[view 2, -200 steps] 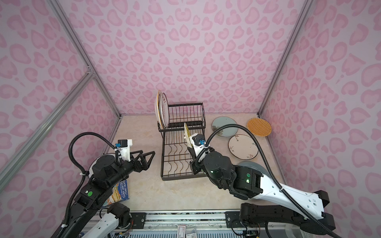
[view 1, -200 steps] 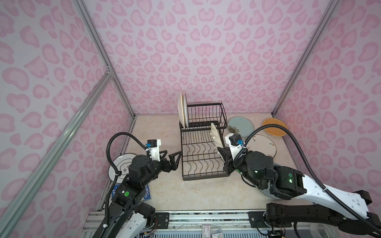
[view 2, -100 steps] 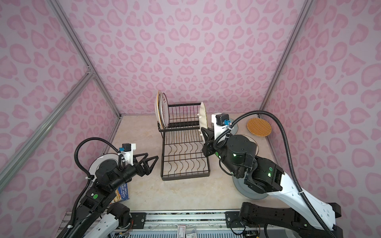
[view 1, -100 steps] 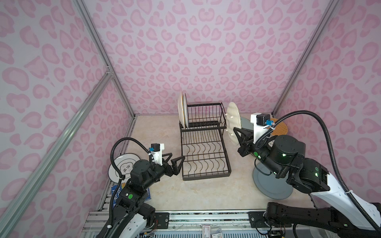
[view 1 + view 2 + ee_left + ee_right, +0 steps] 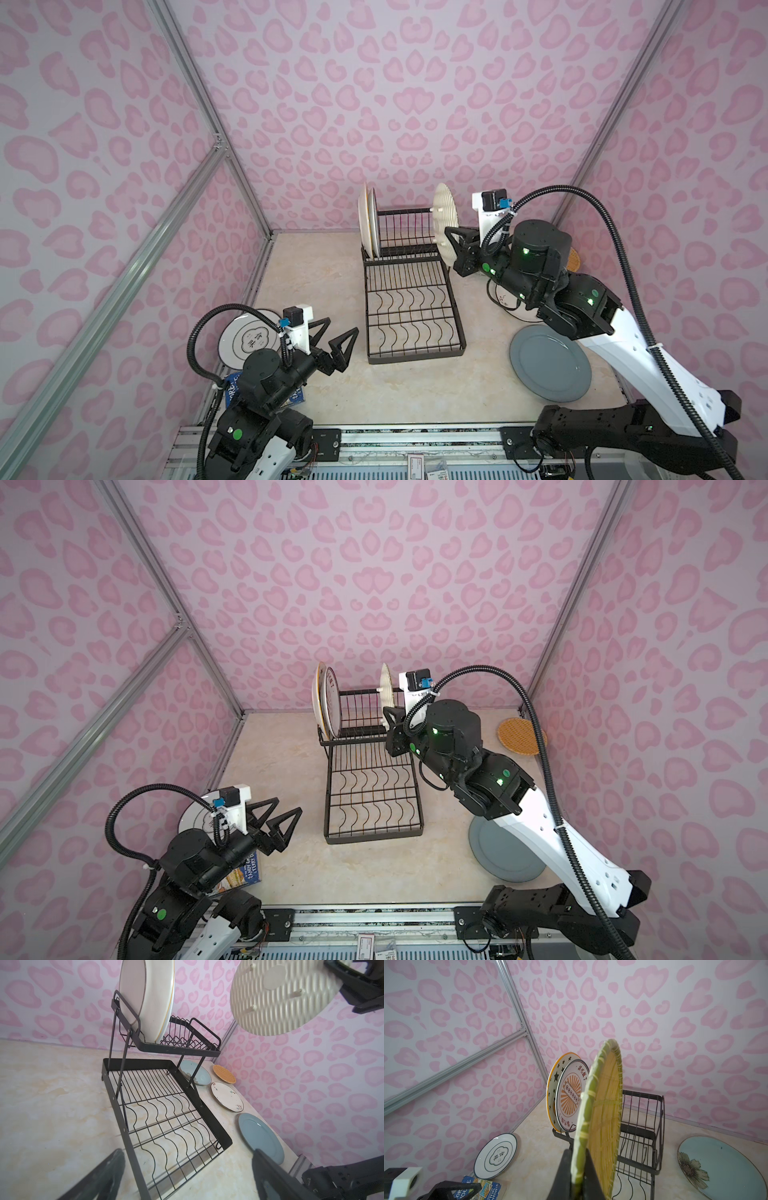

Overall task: Load the plates into the dish rack
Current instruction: 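Carry the straw mat with the right gripper up over the rack's upper tier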

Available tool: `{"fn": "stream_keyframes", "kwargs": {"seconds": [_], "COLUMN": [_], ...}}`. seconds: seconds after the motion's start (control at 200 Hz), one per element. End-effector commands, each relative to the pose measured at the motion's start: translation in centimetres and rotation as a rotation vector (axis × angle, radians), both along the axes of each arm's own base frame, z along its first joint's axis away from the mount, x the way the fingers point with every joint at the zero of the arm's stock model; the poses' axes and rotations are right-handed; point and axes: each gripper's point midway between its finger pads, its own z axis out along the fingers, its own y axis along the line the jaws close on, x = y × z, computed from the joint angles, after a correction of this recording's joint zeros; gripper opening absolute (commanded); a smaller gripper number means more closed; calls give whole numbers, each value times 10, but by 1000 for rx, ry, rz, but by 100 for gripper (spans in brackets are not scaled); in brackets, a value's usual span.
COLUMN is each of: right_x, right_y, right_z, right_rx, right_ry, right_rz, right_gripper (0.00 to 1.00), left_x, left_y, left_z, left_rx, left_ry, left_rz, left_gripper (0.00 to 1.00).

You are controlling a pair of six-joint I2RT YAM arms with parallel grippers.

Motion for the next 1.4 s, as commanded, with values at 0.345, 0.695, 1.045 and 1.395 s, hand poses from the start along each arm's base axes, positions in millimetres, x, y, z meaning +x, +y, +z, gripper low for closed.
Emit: {"fn": "stream_keyframes", "kwargs": {"seconds": [0.345, 0.695, 1.045, 1.395], "right_x": [67, 107, 128, 141], "right_y": [76, 113, 120, 123], "right_z": [0, -28, -56, -72], "right_rx": [69, 80, 58, 70], "right_ry": [44, 114, 170, 202], "right_rz": [111, 133, 109, 81], "right_gripper": [0, 0, 0, 0], "left_x": [-10, -9, -11, -12], "left_y": [22, 30, 32, 32], "left_z": [1, 3, 6, 6], "left_rx": [6, -6, -16, -18], "left_ry": [-94, -105, -119, -121], "left_rz": [92, 137, 145, 140], "left_gripper": [97, 97, 97, 97]}}
